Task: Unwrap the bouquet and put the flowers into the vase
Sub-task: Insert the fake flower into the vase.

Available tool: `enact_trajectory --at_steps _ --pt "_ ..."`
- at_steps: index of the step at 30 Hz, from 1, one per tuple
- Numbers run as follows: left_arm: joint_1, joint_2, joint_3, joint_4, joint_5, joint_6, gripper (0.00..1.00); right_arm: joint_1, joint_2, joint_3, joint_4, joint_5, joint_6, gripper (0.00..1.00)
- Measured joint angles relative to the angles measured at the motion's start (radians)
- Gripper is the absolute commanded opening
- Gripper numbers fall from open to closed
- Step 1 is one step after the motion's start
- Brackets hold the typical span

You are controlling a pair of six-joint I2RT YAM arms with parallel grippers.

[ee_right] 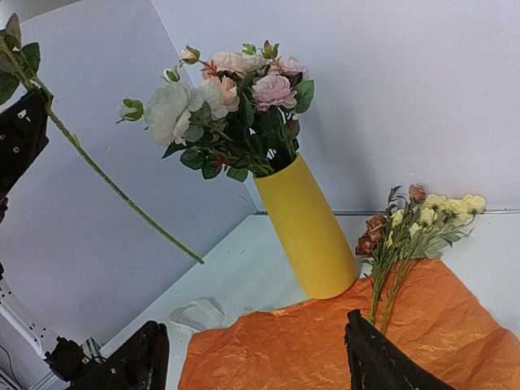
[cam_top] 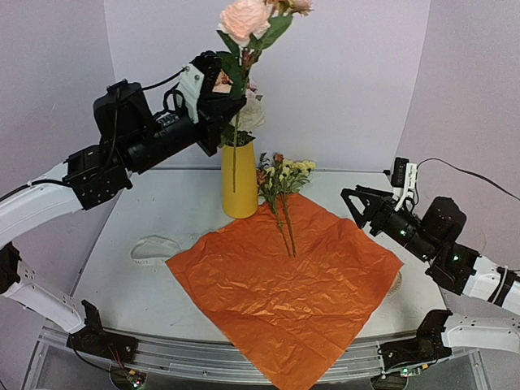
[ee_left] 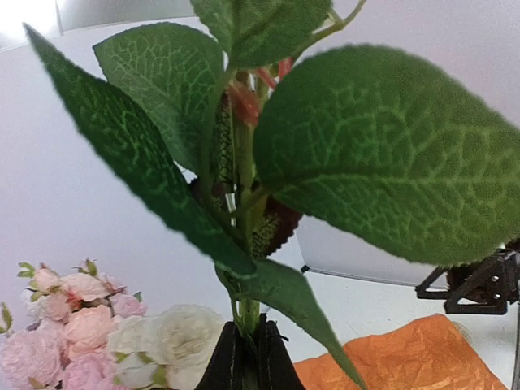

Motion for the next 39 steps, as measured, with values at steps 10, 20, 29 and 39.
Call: enact_trajectory --at_steps 10,20,29,39 --pt "0.165 -0.131 -0.269 0.293 0.077 -0.013 0.00 0.000 0.037 0.000 0.027 -0.024 0.011 0.75" --pt "0.230 -0.114 -0.368 0.602 0.126 0.009 0.00 0.000 0.037 0.002 0.038 -0.037 0.012 0.75" --pt "0.274 -0.021 -0.370 0.825 0.179 0.002 0.00 0.000 0.037 0.002 0.040 -0.044 0.011 0.75" --pt "0.296 0.074 -0.370 0.894 0.200 0.005 0.00 0.000 0.037 0.002 0.041 -0.044 0.009 0.76"
